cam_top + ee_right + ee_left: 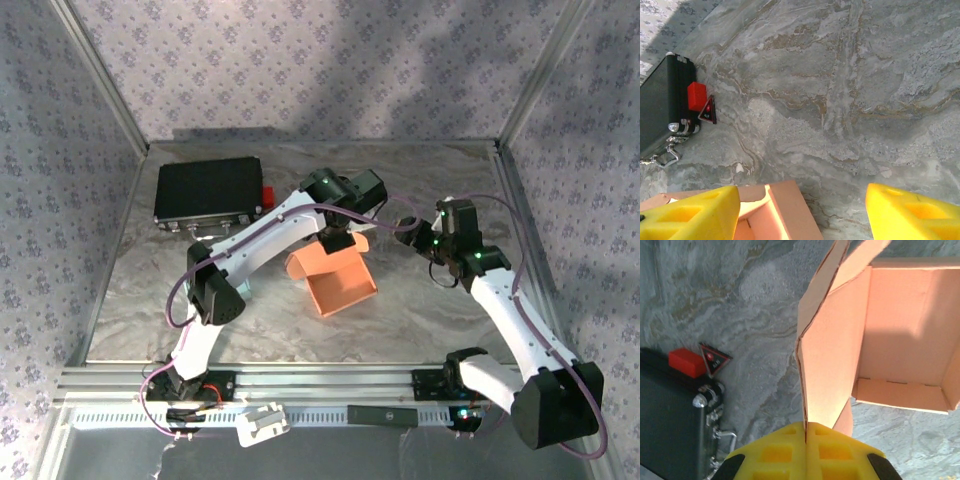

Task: Fold the paper box

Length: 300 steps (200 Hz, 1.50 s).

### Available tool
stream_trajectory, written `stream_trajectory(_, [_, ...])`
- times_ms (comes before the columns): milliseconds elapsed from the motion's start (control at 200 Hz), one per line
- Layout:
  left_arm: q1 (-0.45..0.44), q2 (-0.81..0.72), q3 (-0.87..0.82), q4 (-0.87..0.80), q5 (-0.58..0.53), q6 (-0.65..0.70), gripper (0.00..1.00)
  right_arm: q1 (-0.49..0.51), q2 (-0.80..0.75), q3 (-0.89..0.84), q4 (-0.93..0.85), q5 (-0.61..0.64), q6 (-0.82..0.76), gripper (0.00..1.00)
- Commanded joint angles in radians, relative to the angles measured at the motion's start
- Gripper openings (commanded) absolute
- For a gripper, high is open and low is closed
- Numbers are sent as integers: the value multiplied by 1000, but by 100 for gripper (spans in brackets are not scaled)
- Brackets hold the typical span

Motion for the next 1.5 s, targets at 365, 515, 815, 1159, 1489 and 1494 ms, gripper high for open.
stream_trajectory(365, [-20,80,65,97,-50,165,9,-7,25,-35,38,-35,-31,69])
stream_trajectory(515, [-33,78,55,139,-98,148,14,-7,39,-41,51,-42,-35,69])
stream_trajectory(815, [-44,46,48,190,-130,119,34,-2,60,-34,68,-80,-93,69])
stream_trajectory(1159, [-34,-83,51,280,-215,-65,63,44,64,2,109,-121,-211,67])
stream_trajectory(1489, [198,-644,-798,450,171,-498,63,188,166,203,-7,52,-667,66])
stream_trajectory(1494, [201,-652,-811,460,177,-499,63,187,171,207,-10,50,-671,66])
